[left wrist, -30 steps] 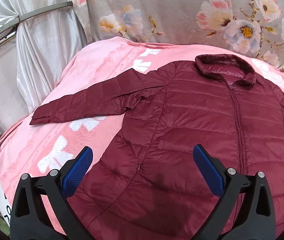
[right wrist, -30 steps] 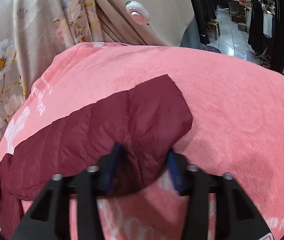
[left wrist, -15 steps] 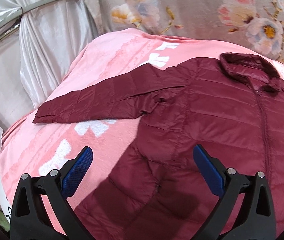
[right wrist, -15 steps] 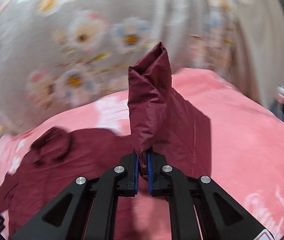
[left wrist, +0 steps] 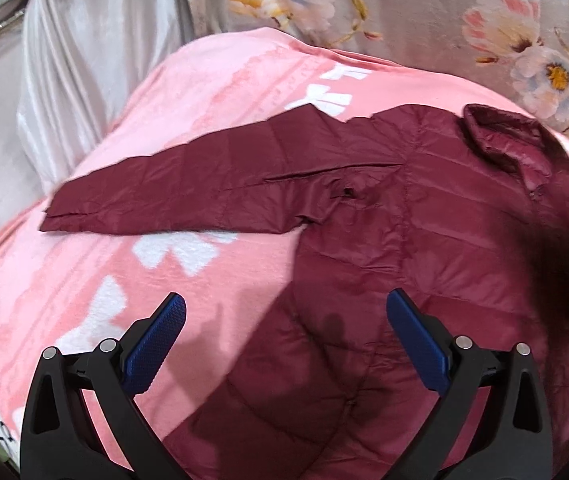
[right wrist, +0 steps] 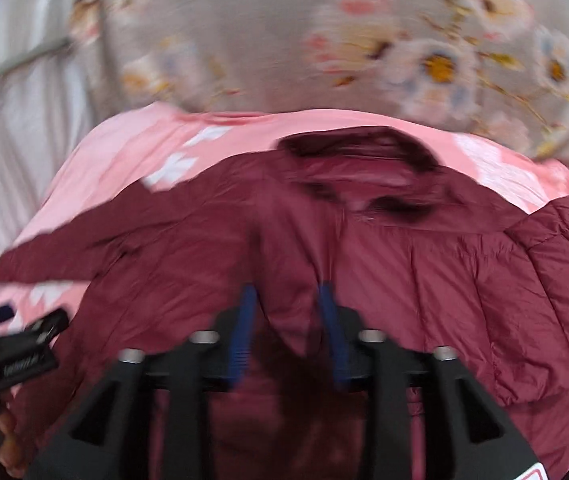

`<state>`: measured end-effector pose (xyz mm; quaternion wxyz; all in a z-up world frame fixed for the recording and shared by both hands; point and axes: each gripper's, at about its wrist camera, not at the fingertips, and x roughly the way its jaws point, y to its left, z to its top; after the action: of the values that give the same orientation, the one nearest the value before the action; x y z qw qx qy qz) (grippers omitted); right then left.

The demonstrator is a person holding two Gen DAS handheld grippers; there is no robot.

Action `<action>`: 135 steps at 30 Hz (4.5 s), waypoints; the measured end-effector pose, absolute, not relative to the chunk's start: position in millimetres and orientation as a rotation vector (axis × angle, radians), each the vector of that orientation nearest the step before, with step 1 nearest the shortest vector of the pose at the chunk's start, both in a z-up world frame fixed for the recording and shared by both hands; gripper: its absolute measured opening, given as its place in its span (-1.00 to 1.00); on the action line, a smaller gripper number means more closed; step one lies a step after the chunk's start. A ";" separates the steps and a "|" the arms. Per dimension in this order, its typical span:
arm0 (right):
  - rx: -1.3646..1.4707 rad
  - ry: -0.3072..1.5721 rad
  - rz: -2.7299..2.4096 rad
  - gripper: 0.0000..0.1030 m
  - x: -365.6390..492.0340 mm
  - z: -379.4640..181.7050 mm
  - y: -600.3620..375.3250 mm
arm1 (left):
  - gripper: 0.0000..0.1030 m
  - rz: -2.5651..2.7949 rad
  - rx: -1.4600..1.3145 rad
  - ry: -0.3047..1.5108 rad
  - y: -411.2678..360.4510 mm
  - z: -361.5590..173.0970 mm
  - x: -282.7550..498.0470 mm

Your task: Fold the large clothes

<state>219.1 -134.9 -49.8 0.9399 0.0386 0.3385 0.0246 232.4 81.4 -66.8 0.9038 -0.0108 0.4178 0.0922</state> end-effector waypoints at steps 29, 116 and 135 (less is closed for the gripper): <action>0.656 0.780 -0.316 0.10 157.6 -100.8 -353.7 | -0.85 -0.034 -0.207 0.952 23.6 -81.0 321.2; 0.402 0.759 -0.221 0.23 184.5 -62.4 -238.2 | 0.46 -0.103 -0.476 0.865 88.7 -46.7 300.4; 0.257 0.688 -0.404 -0.97 212.7 -38.8 -271.0 | 0.37 -0.056 -0.521 0.915 115.2 -72.5 332.2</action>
<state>212.7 -271.0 -38.8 0.9134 0.1248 0.3342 -0.1959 332.2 115.2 -72.5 0.8643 -0.2484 0.4365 -0.0266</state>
